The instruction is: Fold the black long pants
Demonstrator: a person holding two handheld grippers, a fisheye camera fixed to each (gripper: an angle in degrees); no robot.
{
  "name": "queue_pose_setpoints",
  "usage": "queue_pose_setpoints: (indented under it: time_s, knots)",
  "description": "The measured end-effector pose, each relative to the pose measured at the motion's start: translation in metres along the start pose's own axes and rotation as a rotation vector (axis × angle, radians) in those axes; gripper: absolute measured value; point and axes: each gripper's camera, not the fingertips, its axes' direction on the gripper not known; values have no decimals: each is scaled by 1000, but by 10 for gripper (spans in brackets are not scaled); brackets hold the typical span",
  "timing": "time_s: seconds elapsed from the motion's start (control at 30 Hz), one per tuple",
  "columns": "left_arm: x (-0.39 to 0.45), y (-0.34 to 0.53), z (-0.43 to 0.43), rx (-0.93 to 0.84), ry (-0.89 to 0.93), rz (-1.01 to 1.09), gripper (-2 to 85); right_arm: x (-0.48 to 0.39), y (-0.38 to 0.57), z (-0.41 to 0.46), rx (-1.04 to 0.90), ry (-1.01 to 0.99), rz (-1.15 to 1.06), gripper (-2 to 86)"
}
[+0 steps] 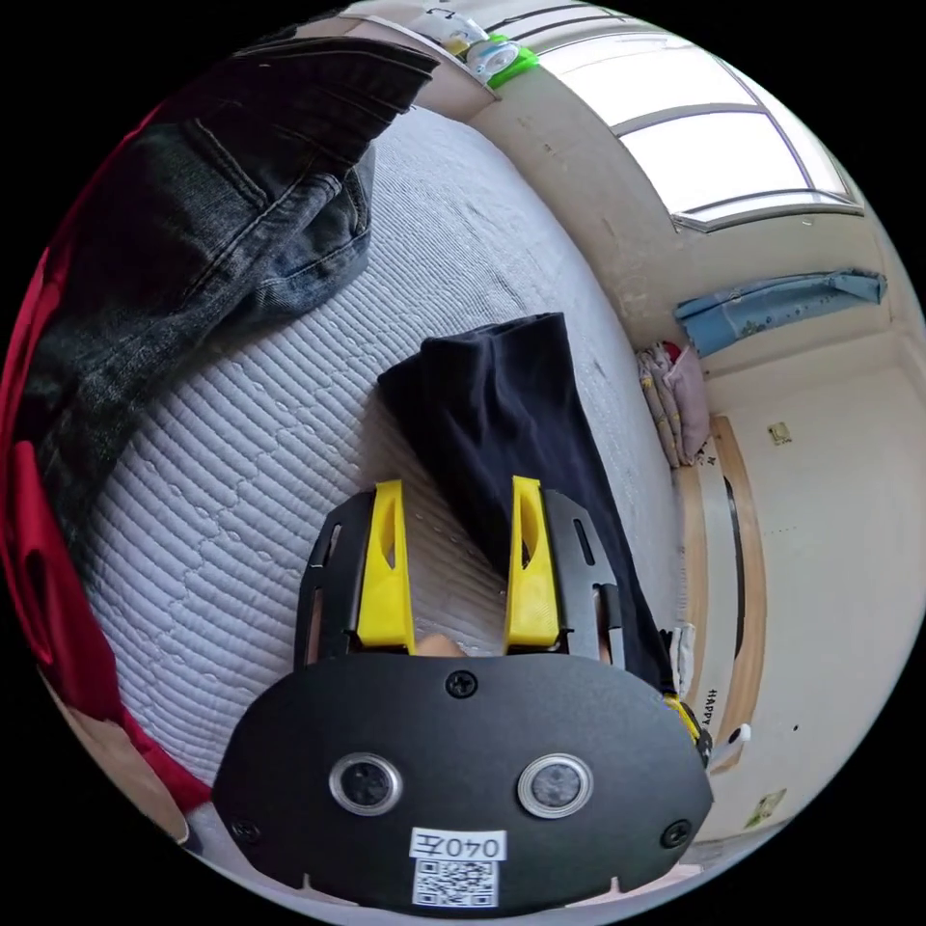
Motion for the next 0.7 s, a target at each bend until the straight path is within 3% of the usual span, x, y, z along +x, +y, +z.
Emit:
queue_pose_setpoints:
  time_s: [0.1, 0.23, 0.4, 0.53, 0.7]
  knots:
    - [-2, -5, 7, -3, 133, -15, 84, 9, 39, -8, -8, 38, 27, 50]
    - [-5, -9, 24, -1, 12, -35, 37, 25, 96, -26, -16, 137, 94, 50]
    - [-8, 4, 16, 24, 33, -14, 1, 83, 206, -66, -26, 282, 380, 57]
    - [-20, 13, 10, 18, 124, -52, -5, 132, 292, -87, 27, 219, 661, 92]
    - [-15, 32, 11, 34, 116, -39, -4, 199, 401, -75, 110, -3, 1006, 147]
